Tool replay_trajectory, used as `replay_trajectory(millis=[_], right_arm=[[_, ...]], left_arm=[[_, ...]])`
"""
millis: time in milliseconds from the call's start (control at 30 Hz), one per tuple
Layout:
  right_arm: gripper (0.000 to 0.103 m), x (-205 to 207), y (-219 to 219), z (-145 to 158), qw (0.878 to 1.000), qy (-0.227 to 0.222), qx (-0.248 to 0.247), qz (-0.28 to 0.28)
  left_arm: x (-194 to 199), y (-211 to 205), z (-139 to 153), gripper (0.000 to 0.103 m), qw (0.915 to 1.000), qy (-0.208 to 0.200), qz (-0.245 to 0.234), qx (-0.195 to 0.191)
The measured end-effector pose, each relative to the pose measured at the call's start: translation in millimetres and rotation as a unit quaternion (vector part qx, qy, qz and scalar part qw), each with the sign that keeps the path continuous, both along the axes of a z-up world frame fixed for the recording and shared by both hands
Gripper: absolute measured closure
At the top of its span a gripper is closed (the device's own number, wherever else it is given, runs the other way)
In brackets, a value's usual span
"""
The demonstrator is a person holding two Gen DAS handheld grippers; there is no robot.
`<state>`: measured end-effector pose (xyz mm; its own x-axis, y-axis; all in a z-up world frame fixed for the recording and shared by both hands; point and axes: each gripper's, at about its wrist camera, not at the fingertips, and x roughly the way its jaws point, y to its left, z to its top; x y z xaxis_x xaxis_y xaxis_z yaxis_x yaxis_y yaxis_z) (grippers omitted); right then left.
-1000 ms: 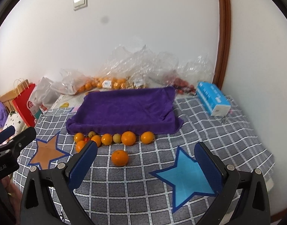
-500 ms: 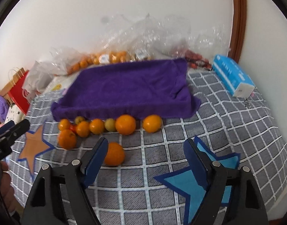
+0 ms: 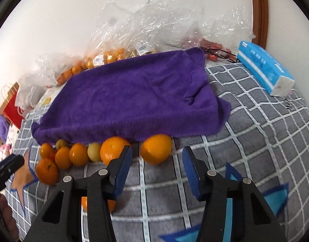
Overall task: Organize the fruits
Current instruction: 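Grasp a tangerine with the right tool while the left tool grasps a large orange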
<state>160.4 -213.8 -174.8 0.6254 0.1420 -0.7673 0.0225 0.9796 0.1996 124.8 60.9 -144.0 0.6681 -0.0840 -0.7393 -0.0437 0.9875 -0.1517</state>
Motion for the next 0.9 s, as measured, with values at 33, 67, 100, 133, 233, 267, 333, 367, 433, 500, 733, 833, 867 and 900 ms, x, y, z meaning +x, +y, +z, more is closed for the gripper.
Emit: replay_trajectory(millis=[33, 67, 100, 133, 233, 267, 333, 367, 433, 500, 733, 833, 867, 900], right_arm=[[0.057, 3.6, 1.2, -2.4, 1.0, 0.003, -0.001, 0.001], [0.061, 6.3, 2.8, -4.9, 1.0, 0.005, -0.002, 0.003], [0.068, 8.2, 4.0, -8.8, 1.0, 0.011, -0.005, 0.007], [0.068, 8.7, 3.8, -10.1, 1.0, 0.009, -0.007, 0.009], [0.068, 1.5, 3.9, -8.0, 1.0, 0.009, -0.018, 0.02], [0.068, -1.7, 2.9, -6.4, 0.999, 0.008, -0.024, 0.021], [0.068, -9.4, -0.2, -3.3, 0.999, 0.006, -0.036, 0.022], [0.068, -12.4, -2.1, -2.7, 0.999, 0.006, -0.035, 0.024], [0.068, -16.6, -3.7, -3.8, 0.999, 0.011, -0.032, 0.032], [0.067, -17.9, -1.5, -7.8, 0.998, 0.017, -0.034, 0.041], [0.068, -14.8, 1.5, -19.6, 0.998, 0.011, -0.044, 0.031], [0.071, -16.5, 3.7, -18.9, 0.998, 0.008, -0.05, 0.031], [0.071, -18.5, 4.0, -18.1, 0.998, 0.007, -0.045, 0.033], [0.071, -20.8, 4.6, -17.1, 0.999, 0.005, -0.039, 0.037]], left_arm=[[1.2, -0.1, -0.6, 0.013, 1.0, 0.0, -0.002, -0.006], [2.4, -0.3, -1.3, 0.013, 0.9999, 0.0, -0.003, -0.013], [3.5, -0.7, -2.4, 0.013, 0.9997, 0.002, -0.007, -0.022], [4.2, -1.8, -3.3, 0.014, 0.9995, 0.004, -0.011, -0.028], [6.3, -7.9, -7.6, 0.017, 0.9984, 0.008, -0.032, -0.046], [6.6, -11.5, -9.2, 0.018, 0.9979, 0.009, -0.039, -0.051], [7.5, -18.0, -12.1, 0.018, 0.997, 0.013, -0.049, -0.058], [7.3, -21.2, -14.2, 0.018, 0.9966, 0.014, -0.055, -0.06], [9.4, -28.8, -19.7, 0.025, 0.996, 0.022, -0.066, -0.057], [12.2, -33.7, -25.4, 0.034, 0.9953, 0.029, -0.071, -0.059], [19.4, -39.9, -40.9, 0.063, 0.9907, 0.048, -0.085, -0.095], [17.0, -38.4, -38.7, 0.063, 0.9901, 0.049, -0.086, -0.1], [14.9, -37.4, -36.8, 0.063, 0.9901, 0.046, -0.086, -0.101], [11.8, -36.3, -33.7, 0.063, 0.9908, 0.04, -0.085, -0.098]])
